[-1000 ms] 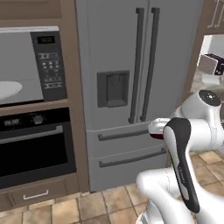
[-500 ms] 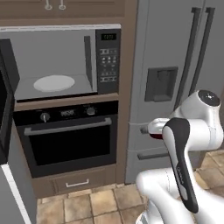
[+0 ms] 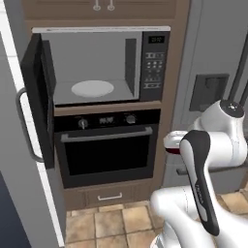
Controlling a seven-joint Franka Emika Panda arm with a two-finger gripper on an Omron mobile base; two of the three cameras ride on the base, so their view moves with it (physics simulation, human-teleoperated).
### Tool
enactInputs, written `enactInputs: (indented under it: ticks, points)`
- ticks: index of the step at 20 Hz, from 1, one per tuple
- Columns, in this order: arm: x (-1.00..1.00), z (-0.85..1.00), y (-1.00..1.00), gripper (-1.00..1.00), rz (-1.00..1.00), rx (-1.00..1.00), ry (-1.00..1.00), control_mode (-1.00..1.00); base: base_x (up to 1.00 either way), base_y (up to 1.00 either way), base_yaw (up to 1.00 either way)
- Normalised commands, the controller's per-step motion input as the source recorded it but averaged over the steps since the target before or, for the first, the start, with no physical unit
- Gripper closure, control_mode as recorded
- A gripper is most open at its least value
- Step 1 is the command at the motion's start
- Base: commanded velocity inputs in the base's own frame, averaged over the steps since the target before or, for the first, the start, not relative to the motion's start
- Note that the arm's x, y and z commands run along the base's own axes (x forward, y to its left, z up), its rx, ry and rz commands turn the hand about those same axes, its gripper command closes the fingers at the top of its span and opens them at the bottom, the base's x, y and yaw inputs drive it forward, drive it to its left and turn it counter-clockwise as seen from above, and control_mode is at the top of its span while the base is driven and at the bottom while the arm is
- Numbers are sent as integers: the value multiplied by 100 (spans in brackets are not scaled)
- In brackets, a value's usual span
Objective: Pick the mug from the counter and place it inside the microwave. Then close the microwave.
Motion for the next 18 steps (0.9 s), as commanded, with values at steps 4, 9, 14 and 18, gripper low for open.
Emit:
enactInputs:
  ticks: [4,9,14,18]
  points:
    - [0,0,0,100,0,0,0,100,24,45,11]
    - [0,0,0,100,0,0,0,100,43,39,1]
    - [0,0,0,100,0,0,0,100,46,32,-1]
    - [0,0,0,100,0,0,0,100,52,29,-7]
